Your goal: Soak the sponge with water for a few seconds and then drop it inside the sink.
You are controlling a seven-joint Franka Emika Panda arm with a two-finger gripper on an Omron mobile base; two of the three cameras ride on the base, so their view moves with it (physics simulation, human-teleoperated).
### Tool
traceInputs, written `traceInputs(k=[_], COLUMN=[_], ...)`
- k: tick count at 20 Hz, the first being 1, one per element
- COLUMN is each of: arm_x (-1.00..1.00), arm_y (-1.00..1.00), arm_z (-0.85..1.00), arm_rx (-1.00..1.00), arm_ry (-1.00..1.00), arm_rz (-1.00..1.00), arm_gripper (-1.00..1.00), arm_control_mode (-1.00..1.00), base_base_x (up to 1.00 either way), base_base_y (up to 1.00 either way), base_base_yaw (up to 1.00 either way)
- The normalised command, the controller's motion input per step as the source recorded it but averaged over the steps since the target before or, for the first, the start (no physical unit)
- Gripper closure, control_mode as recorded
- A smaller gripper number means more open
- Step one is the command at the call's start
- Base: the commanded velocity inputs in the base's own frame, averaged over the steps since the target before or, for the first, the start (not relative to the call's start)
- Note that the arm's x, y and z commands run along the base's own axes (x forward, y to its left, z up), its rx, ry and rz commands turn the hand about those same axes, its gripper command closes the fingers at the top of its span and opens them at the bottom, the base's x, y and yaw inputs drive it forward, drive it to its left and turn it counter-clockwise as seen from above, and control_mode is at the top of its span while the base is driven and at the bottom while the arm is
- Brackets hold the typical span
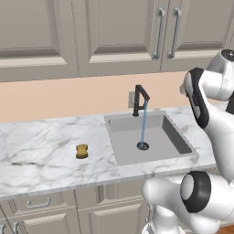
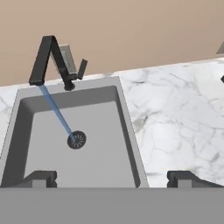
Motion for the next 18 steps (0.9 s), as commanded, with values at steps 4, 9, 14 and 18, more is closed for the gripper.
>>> traceInputs(k=[4, 9, 14, 18], arm_x=[-0.49, -0.42, -0.35, -0.29], arm_y=[0.24, 0.30, 0.38, 0.48], arm_z=[0.36, 0.29, 0.03, -0.01], arm_rx=[0.00, 0.00, 0.00, 0.01], arm_ry=[0.07, 0.11, 0.12, 0.03], arm_rz=[0.04, 0.02, 0.00, 0.00], arm_gripper=[-1.00, -1.00, -1.00, -1.00], arm_control_mode=[-1.00, -1.00, -1.00, -1.00], base_base_x=[0.00, 0.00, 0.00, 0.00], base_base_y=[0.00, 0.00, 0.00, 0.00], base_base_yaw=[0.00, 0.00, 0.00, 0.00])
